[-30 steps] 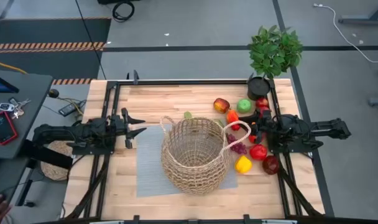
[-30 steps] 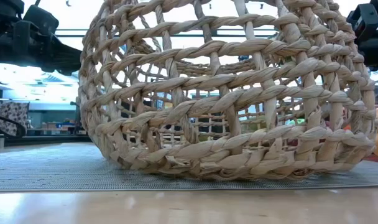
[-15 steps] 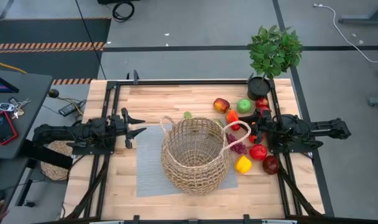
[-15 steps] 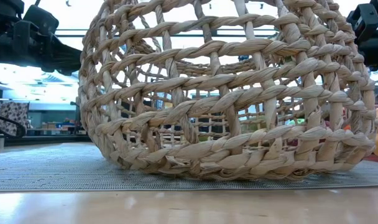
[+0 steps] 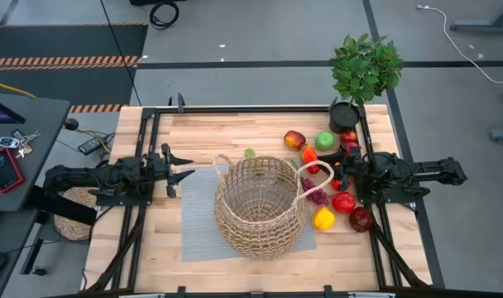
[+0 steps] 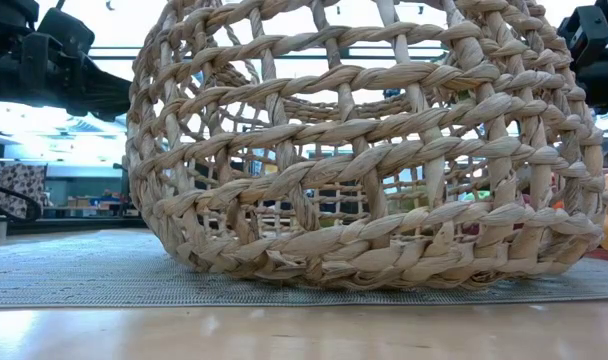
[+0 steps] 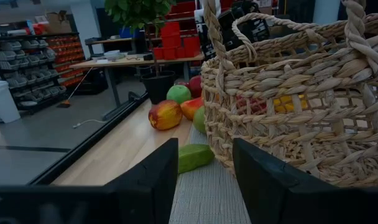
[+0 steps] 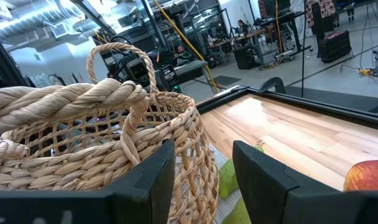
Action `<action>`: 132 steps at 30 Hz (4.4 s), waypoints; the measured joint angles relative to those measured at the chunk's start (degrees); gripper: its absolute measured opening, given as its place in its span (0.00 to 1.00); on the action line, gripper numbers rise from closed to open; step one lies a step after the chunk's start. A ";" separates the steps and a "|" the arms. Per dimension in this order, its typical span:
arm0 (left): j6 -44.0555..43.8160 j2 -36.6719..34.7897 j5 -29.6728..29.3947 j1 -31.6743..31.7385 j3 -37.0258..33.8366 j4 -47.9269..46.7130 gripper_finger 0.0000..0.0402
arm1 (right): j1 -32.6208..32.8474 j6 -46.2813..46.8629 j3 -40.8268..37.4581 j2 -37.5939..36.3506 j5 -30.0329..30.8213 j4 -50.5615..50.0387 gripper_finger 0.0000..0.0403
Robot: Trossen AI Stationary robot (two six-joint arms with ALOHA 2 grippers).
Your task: Build produce basket
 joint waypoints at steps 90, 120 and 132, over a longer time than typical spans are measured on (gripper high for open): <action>-0.52 0.00 -2.94 0.00 -0.07 0.44 0.40 | 0.01 0.00 -0.01 0.01 -0.01 0.01 0.42; -0.58 0.00 -3.02 0.00 -0.04 0.42 0.40 | 0.00 0.00 0.01 0.02 0.01 0.00 0.42; -0.51 0.00 -3.02 0.00 -0.04 0.44 0.40 | 0.00 0.00 0.01 0.00 0.01 0.01 0.42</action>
